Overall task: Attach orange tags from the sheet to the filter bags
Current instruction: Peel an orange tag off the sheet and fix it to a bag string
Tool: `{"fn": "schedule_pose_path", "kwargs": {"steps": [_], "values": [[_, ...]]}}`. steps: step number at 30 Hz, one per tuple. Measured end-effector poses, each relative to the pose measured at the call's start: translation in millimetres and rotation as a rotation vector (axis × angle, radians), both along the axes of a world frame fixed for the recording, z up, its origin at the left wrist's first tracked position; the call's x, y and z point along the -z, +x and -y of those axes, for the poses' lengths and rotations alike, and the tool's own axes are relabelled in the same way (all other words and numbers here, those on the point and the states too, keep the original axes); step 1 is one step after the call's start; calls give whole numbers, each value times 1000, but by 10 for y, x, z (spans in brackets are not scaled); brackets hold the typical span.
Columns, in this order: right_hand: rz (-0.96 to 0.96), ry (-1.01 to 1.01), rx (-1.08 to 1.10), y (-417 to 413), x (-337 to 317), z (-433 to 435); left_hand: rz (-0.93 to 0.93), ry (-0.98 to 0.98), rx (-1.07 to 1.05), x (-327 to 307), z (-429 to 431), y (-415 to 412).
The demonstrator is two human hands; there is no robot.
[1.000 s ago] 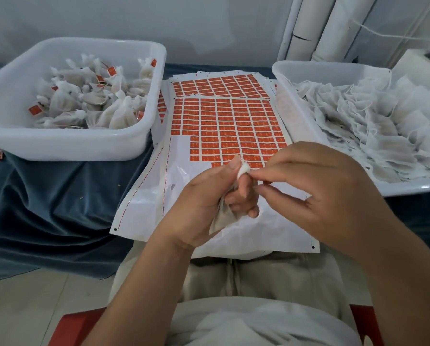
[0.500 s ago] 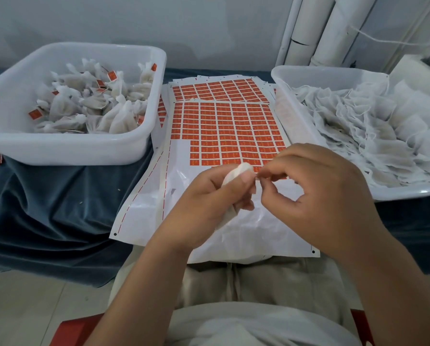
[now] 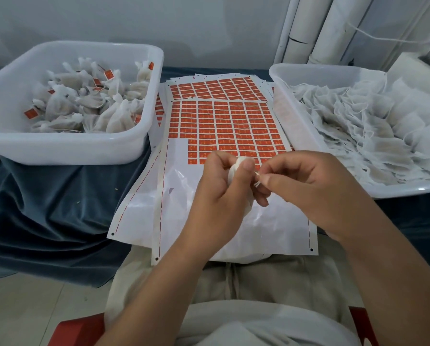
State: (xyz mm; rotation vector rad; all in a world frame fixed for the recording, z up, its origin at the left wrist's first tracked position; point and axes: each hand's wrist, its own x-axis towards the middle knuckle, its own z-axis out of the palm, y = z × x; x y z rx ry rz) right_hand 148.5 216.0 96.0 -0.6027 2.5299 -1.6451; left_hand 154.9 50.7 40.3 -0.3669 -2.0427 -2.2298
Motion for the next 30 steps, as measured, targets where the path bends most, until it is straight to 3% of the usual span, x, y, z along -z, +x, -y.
{"fn": "schedule_pose_path", "kwargs": {"steps": [6, 10, 14, 17, 20, 24, 30], "values": [[226, -154, -64, -81, 73, -75, 27, -23, -100, -14, 63, -59], [480, -411, -135, -212, 138, -142, 178, 147, -145, -68, 98, -68], [593, -641, -106, -259, 229, -73, 345, 347, 4, -123, 129, -84], [676, -887, -174, -242, 271, -16, 298, 279, 93, -111, 126, -68], [755, -1065, -320, -222, 275, -1, 172, 184, -14, -78, 81, -38], [677, -1029, -275, -225, 251, 38, 45, -12, -191, -15, 49, -29], [442, -842, -185, -227, 244, -23, -69, -183, -137, -15, 139, -71]]}}
